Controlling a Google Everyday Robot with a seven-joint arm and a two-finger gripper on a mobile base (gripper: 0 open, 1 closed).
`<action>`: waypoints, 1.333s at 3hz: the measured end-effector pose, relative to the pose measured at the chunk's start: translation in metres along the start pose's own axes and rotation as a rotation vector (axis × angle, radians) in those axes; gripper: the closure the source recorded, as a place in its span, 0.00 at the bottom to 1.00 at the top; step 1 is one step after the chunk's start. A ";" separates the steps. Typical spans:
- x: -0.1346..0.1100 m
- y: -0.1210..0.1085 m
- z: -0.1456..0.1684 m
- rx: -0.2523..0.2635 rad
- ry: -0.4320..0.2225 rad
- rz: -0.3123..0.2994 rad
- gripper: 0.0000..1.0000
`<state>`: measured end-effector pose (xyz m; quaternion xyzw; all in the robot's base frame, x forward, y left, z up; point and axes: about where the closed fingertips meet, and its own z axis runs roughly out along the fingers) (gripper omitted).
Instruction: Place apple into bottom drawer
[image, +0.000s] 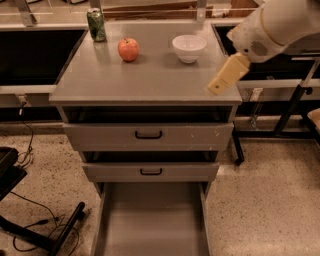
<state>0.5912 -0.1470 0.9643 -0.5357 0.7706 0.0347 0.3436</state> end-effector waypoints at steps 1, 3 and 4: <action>-0.060 -0.032 0.044 0.040 -0.140 -0.036 0.00; -0.069 -0.047 0.065 0.066 -0.197 -0.038 0.00; -0.092 -0.080 0.118 0.065 -0.276 -0.052 0.00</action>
Offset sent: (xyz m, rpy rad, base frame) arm 0.0477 0.0425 0.0077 0.0763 -0.0848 0.0398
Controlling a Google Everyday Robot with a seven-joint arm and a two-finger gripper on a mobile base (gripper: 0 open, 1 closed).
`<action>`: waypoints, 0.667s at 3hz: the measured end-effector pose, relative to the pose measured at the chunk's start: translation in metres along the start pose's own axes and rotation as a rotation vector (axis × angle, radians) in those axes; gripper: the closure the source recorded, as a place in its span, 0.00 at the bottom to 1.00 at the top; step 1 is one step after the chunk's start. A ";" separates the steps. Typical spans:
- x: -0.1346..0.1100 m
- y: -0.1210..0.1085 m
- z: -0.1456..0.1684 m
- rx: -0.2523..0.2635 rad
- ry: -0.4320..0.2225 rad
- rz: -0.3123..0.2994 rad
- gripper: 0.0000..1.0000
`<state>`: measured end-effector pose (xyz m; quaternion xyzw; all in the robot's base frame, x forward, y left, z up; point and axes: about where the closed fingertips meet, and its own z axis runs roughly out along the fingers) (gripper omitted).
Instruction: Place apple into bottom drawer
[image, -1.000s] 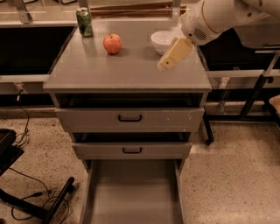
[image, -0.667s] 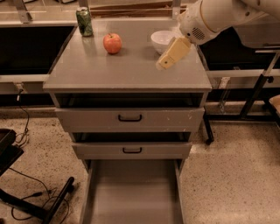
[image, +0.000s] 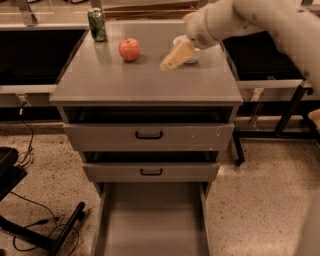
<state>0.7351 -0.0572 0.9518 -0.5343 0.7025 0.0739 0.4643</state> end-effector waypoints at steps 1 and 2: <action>-0.027 -0.049 0.070 0.036 -0.062 0.042 0.00; -0.045 -0.072 0.106 0.056 -0.131 0.099 0.00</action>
Offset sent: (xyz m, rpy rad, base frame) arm 0.1781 0.0857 0.0163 0.2717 -0.0526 -0.0750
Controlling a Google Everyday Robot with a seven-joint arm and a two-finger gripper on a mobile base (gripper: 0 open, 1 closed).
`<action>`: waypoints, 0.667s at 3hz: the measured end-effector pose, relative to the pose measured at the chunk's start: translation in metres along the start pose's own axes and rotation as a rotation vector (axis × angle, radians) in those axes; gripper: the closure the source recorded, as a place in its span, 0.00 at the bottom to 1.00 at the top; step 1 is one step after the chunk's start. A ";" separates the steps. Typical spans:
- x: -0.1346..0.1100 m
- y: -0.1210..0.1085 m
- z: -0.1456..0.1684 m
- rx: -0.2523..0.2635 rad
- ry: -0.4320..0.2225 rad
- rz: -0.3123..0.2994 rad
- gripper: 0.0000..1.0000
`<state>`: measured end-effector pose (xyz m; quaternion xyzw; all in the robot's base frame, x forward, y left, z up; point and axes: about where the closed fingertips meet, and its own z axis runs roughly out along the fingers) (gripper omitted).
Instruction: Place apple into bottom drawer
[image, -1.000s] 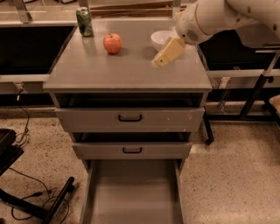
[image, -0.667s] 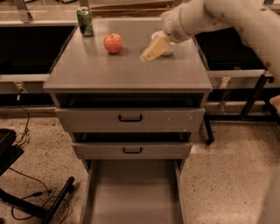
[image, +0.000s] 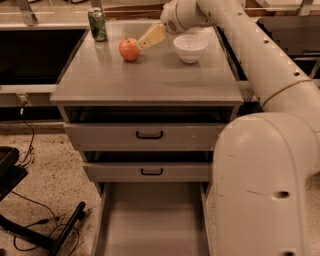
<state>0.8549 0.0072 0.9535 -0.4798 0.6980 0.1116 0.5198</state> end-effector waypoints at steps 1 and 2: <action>0.000 -0.002 0.047 -0.016 -0.020 0.085 0.00; 0.015 0.006 0.088 -0.050 -0.016 0.186 0.00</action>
Offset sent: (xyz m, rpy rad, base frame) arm 0.1039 0.0697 -0.0730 0.2006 0.2411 -0.0606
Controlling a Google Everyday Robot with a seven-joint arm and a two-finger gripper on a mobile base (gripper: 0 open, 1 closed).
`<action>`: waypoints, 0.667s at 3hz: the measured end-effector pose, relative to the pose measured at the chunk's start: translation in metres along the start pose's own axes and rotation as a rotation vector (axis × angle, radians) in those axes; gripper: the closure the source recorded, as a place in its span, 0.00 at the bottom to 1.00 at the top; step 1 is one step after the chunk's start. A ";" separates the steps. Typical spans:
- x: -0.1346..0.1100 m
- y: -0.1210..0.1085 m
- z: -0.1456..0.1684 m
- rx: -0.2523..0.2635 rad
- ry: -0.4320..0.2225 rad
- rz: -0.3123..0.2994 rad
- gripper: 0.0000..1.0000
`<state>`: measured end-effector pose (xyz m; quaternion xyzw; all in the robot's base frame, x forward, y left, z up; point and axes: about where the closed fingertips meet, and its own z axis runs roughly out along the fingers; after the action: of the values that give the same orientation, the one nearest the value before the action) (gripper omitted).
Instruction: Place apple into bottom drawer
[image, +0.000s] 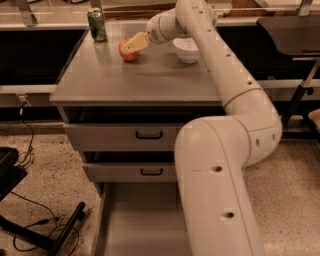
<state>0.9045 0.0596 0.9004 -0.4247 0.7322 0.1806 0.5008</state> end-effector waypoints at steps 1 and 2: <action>0.016 0.012 0.035 -0.050 0.004 0.083 0.00; 0.024 0.016 0.055 -0.069 -0.007 0.127 0.19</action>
Offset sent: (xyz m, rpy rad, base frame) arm 0.0678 0.0361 -0.0464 0.1327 0.1468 -0.0004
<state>0.9201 0.0955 0.8527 -0.3939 0.7492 0.2384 0.4761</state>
